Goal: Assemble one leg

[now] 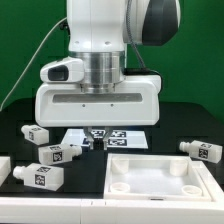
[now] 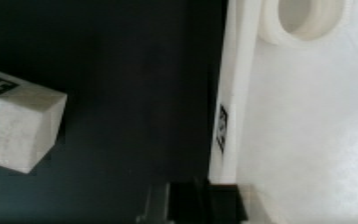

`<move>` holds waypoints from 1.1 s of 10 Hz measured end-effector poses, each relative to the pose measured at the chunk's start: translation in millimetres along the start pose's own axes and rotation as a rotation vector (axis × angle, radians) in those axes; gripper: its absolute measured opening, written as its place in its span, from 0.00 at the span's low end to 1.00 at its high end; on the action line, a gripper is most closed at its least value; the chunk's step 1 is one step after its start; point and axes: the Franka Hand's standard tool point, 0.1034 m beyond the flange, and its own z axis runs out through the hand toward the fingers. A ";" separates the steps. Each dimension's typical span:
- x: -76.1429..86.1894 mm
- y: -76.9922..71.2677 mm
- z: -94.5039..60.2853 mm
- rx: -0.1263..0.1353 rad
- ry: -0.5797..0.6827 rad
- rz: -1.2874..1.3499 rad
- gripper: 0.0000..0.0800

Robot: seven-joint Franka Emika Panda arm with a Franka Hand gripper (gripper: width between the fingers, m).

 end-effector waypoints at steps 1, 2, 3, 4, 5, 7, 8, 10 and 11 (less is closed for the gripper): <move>-0.1 0.0 0.2 0.000 0.000 0.000 0.00; -0.2 0.0 0.4 0.000 -0.001 0.000 0.00; -0.3 0.0 0.6 0.000 -0.001 0.000 0.00; -0.3 0.0 0.7 0.000 -0.001 0.000 0.00; -0.4 0.0 0.8 0.000 -0.001 0.000 0.00; -0.5 0.0 1.0 0.000 -0.002 0.000 0.00; -0.5 0.0 1.0 0.000 -0.002 0.000 0.00; -0.5 0.0 1.1 0.000 -0.002 0.000 0.13; -0.5 0.0 1.1 0.000 -0.002 0.000 0.30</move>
Offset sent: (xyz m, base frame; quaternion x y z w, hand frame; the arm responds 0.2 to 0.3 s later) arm 0.0000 0.0000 0.0000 0.0000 0.0000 0.0000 1.0000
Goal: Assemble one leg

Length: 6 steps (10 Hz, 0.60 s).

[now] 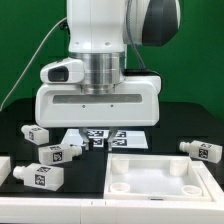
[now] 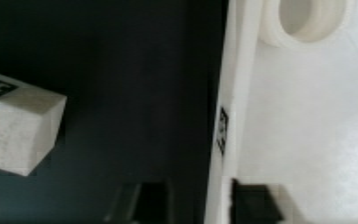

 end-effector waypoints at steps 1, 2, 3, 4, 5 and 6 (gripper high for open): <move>0.0 0.0 0.0 0.000 0.000 0.000 0.53; 0.0 0.0 0.1 0.000 0.000 0.000 0.53; 0.0 0.0 0.1 0.000 0.000 0.000 0.69; 0.0 0.0 0.1 0.000 0.000 0.000 0.79; 0.0 0.0 0.1 0.000 0.000 0.000 0.80; -0.1 0.0 0.1 0.000 0.000 0.000 0.80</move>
Offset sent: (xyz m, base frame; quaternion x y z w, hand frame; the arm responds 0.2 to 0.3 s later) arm 0.0000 0.0000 0.0000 0.0000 0.0000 0.0000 1.0000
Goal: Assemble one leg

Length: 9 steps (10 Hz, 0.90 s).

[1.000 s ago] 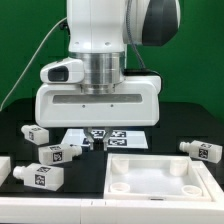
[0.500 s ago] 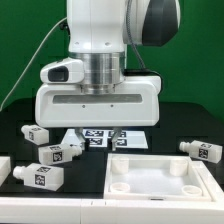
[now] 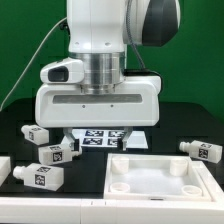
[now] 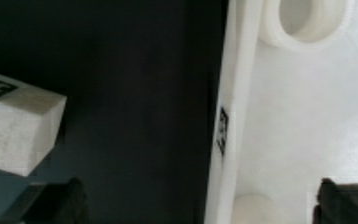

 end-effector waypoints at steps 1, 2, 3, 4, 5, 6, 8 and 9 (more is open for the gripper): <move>0.0 0.0 0.0 0.000 0.000 0.000 0.81; -0.5 1.2 -1.6 0.001 -0.006 0.001 0.81; -2.5 9.0 -10.3 0.004 -0.010 0.007 0.81; -14.5 23.7 -14.3 0.006 -0.016 0.032 0.81; -26.4 37.6 -19.0 0.010 -0.034 0.068 0.81; -32.0 45.1 -25.1 0.019 -0.055 0.093 0.81; -30.6 45.7 -26.5 0.019 -0.053 0.093 0.81; -30.8 45.6 -26.1 0.019 -0.053 0.093 0.81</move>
Offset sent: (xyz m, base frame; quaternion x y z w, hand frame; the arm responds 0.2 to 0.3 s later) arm -0.0431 -0.0433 0.0168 0.0053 -0.0183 0.0387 0.9991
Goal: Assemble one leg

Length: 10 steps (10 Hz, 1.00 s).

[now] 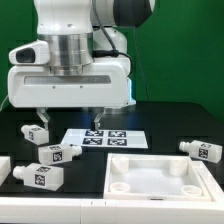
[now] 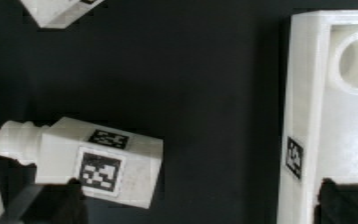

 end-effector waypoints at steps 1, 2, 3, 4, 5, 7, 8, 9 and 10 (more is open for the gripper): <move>-0.1 0.0 0.1 0.000 0.000 0.000 0.81; -1.5 0.5 1.1 0.000 -0.001 -0.003 0.81; -10.4 3.8 5.9 -0.001 -0.010 -0.006 0.81; -21.4 14.5 12.2 0.005 -0.020 0.009 0.81; -27.2 28.1 15.3 0.021 -0.031 0.058 0.81; -24.5 29.5 13.9 0.024 -0.032 0.062 0.81; -24.6 29.4 14.2 0.023 -0.033 0.062 0.81; -24.7 29.2 14.2 0.024 -0.035 0.085 0.81; -24.8 27.6 13.7 0.025 -0.044 0.166 0.81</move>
Offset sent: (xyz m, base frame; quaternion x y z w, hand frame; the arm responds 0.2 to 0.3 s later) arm -0.0511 -0.0331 -0.0162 -0.0155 -0.0084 -0.0007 0.9998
